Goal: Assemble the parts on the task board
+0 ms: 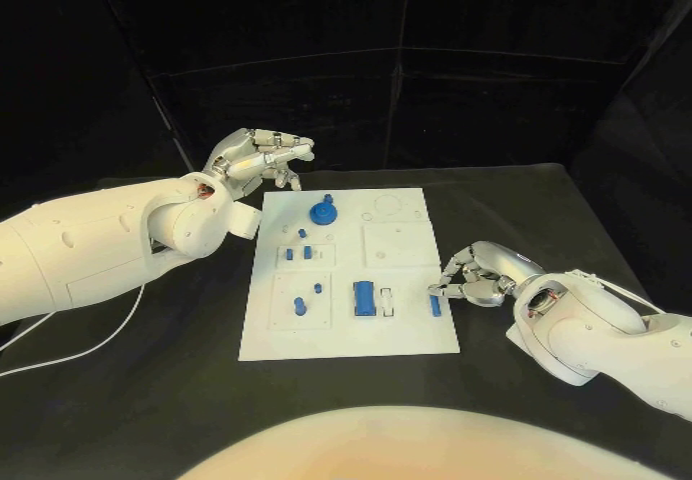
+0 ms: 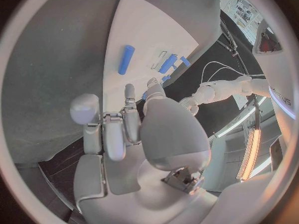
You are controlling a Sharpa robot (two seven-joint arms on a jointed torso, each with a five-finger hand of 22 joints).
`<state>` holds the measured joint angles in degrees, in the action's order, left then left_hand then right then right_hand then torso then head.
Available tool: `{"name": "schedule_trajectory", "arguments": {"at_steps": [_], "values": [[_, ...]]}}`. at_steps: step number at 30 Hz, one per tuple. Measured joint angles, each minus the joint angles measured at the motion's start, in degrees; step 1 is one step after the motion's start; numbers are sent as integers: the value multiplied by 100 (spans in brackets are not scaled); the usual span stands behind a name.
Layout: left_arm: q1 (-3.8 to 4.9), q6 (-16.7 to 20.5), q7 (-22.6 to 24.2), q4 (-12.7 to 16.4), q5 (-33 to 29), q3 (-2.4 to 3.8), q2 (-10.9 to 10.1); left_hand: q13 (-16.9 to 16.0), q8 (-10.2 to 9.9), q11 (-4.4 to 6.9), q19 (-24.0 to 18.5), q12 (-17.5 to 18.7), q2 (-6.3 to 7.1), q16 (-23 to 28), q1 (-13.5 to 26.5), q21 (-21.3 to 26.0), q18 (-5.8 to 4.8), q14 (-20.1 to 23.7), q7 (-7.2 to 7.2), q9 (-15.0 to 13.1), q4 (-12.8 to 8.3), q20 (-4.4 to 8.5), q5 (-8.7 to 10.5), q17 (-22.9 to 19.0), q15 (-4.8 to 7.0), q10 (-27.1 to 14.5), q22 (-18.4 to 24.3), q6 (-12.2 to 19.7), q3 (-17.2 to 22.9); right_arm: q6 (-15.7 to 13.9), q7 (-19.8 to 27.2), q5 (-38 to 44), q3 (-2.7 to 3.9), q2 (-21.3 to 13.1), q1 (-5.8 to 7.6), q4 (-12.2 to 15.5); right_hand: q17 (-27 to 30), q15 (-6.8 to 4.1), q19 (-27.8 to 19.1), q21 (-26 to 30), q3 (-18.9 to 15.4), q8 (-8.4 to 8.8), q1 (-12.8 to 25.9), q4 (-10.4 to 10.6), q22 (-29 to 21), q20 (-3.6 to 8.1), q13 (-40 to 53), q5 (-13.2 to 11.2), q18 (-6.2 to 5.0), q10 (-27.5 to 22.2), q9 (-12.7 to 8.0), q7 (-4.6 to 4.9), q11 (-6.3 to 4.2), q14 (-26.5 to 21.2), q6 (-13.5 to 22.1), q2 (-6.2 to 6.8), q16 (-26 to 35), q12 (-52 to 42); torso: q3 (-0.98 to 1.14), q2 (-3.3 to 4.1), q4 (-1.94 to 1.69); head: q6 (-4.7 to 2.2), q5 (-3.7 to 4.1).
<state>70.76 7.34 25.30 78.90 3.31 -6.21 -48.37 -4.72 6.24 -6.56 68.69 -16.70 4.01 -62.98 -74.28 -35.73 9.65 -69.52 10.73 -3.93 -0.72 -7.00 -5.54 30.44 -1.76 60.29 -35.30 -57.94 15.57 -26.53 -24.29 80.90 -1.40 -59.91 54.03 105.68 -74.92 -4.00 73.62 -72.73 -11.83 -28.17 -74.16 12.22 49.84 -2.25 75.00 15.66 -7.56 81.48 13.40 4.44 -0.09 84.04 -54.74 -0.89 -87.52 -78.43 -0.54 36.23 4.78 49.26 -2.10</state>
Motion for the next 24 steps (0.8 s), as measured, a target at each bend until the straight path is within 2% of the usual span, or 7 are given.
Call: {"name": "schedule_trajectory", "arguments": {"at_steps": [8, 11, 24], "values": [[0, -4, 0, -1, 0, 0, -12, 0, 0, 0, 0, 0, 0, 0, 0, 0, 0, 0, 0, 0, 0, 0, 0, -5, 0, 0, 0, 0, 0, 159, -141, 321, -3, 86, -14, -147, 0, 0, -21, 0, 0, 0, -58, -34, -1, -21, 10, 65, 0, -21, 0, 0, 20, 0, 0, -12, 0, 39, 3, 0, 6, -9, 66], [0, -8, 0, -2, 0, 0, -7, 0, 0, 0, 0, 0, 0, 0, 0, 0, 0, 0, 0, 0, 0, 0, 0, -5, 0, 0, -1, 0, 0, 241, -205, 410, -3, 128, -18, -187, 0, 0, -21, 0, -13, 0, -58, -48, -14, -21, 7, 65, 0, -20, 0, 0, 20, 0, 0, -12, 3, 40, 2, 0, -3, -6, 81], [-12, -20, 0, -13, -1, -2, -5, 1, 0, 0, 0, 0, 0, 0, 0, 0, 0, 0, 0, 0, 0, 0, 0, -4, 0, 0, -1, 0, 0, 609, -425, 628, -5, 289, -69, -285, 1, 0, -21, 0, -60, 23, -127, -94, -45, -21, -1, 65, 0, -41, 0, 19, 41, 0, -20, 59, 22, 79, -1, 6, -15, 13, 89]]}}
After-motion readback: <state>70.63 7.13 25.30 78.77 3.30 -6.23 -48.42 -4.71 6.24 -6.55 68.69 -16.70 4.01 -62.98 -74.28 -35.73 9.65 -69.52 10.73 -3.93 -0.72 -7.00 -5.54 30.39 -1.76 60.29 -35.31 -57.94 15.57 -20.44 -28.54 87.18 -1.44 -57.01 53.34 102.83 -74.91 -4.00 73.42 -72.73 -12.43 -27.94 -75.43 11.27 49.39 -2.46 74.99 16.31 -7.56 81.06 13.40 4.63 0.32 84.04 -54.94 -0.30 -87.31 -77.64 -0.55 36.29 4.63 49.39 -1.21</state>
